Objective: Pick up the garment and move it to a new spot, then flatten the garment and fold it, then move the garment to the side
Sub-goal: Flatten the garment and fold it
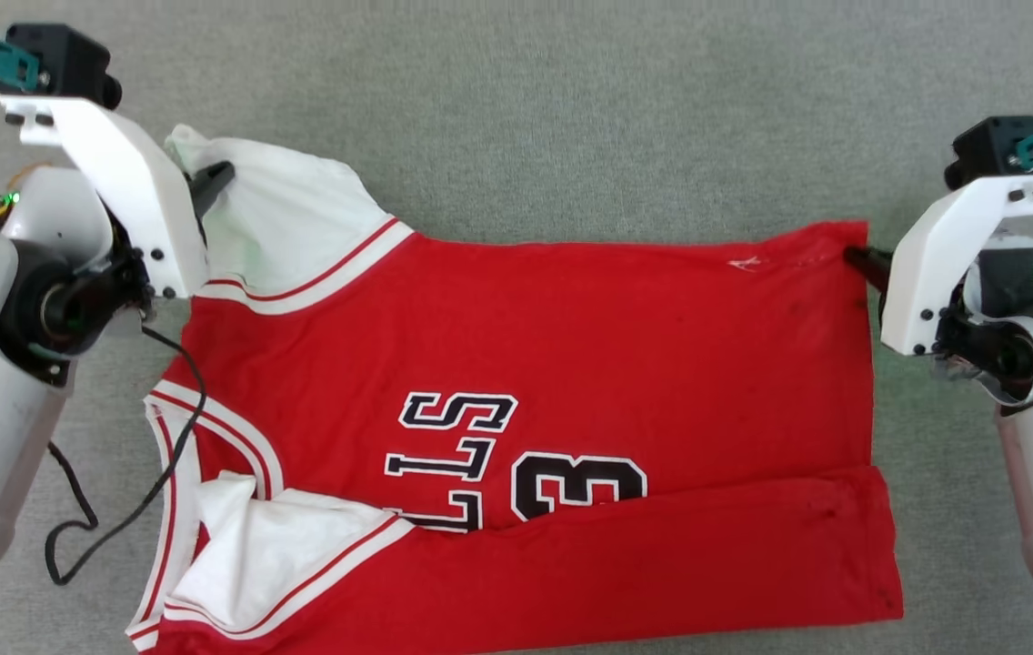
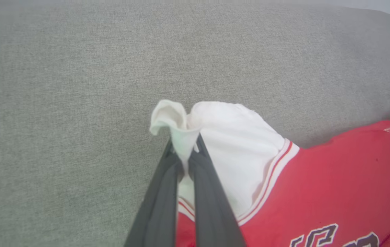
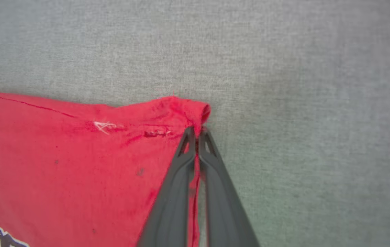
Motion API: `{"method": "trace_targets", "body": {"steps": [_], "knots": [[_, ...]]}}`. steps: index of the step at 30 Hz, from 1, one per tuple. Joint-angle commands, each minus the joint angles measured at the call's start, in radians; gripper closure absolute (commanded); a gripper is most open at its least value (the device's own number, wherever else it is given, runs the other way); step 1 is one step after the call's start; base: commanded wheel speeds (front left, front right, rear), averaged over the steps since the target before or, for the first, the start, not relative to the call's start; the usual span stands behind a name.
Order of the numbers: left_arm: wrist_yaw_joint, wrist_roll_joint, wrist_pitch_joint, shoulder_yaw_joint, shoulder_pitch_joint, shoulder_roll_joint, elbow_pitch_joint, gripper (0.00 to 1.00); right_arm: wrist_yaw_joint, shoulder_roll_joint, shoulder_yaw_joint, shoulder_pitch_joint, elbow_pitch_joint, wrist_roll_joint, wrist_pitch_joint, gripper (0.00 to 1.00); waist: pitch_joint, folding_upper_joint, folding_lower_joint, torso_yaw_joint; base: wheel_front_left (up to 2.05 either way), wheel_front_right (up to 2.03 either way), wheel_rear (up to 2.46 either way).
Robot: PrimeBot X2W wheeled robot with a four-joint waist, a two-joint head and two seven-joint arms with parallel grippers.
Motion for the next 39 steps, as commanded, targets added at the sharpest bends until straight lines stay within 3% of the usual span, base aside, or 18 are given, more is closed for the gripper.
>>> {"method": "trace_targets", "body": {"steps": [1, 7, 15, 23, 24, 25, 26, 29, 34, 39], "knots": [[-0.002, -0.008, -0.016, 0.008, 0.024, 0.002, -0.003, 1.00, 0.000, -0.010, -0.004, 0.009, -0.024, -0.006, -0.017, 1.00, -0.030, 0.0000, 0.0000, 0.003, 0.00, 0.00, 0.00], [0.012, -0.040, -0.089, 0.030, 0.167, 0.012, -0.039, 1.00, 0.000, -0.019, -0.035, 0.110, -0.113, -0.012, -0.063, 1.00, -0.140, 0.0000, 0.0000, 0.006, 0.00, 0.00, 0.00], [0.076, -0.128, -0.194, 0.090, 0.466, 0.033, -0.156, 1.00, 0.000, 0.014, -0.073, 0.333, -0.206, -0.007, -0.091, 1.00, -0.229, 0.0000, 0.0000, 0.011, 0.00, 0.00, 0.00], [0.124, -0.191, -0.240, 0.077, 0.722, -0.006, -0.190, 0.99, 0.000, 0.050, -0.118, 0.519, -0.175, 0.011, -0.157, 1.00, -0.259, 0.0000, 0.0000, 0.023, 0.00, 0.00, 0.00], [0.120, -0.196, -0.236, 0.065, 0.743, -0.014, -0.184, 0.82, 0.000, 0.051, -0.117, 0.537, -0.168, 0.013, -0.170, 0.83, -0.262, 0.0000, 0.0000, 0.024, 0.00, 0.00, 0.00], [0.117, -0.198, -0.237, 0.055, 0.759, -0.019, -0.177, 0.00, -0.001, 0.055, -0.122, 0.553, -0.157, 0.020, -0.182, 0.09, -0.264, 0.0000, 0.0000, 0.024, 0.00, 0.00, 0.00], [0.117, -0.191, -0.244, 0.049, 0.769, -0.023, -0.166, 0.00, 0.000, 0.058, -0.124, 0.568, -0.147, 0.020, -0.192, 0.00, -0.267, 0.0000, 0.0000, 0.025, 0.00, 0.00, 0.00], [0.107, -0.174, -0.281, 0.033, 0.791, -0.053, -0.145, 0.00, 0.000, 0.062, -0.132, 0.597, -0.144, 0.023, -0.244, 0.00, -0.277, 0.0000, 0.0000, 0.029, 0.00, 0.00, 0.00], [0.094, -0.086, -0.441, 0.046, 0.774, -0.073, -0.151, 0.00, 0.000, 0.048, -0.147, 0.641, -0.213, 0.015, -0.322, 0.00, -0.302, 0.0000, 0.0000, 0.035, 0.00, 0.00, 0.00], [0.161, 0.018, -0.645, 0.086, 0.757, -0.107, -0.180, 0.00, 0.000, 0.038, -0.179, 0.682, -0.331, 0.008, -0.306, 0.00, -0.343, 0.0000, 0.0000, 0.040, 0.00, 0.00, 0.00]]}}
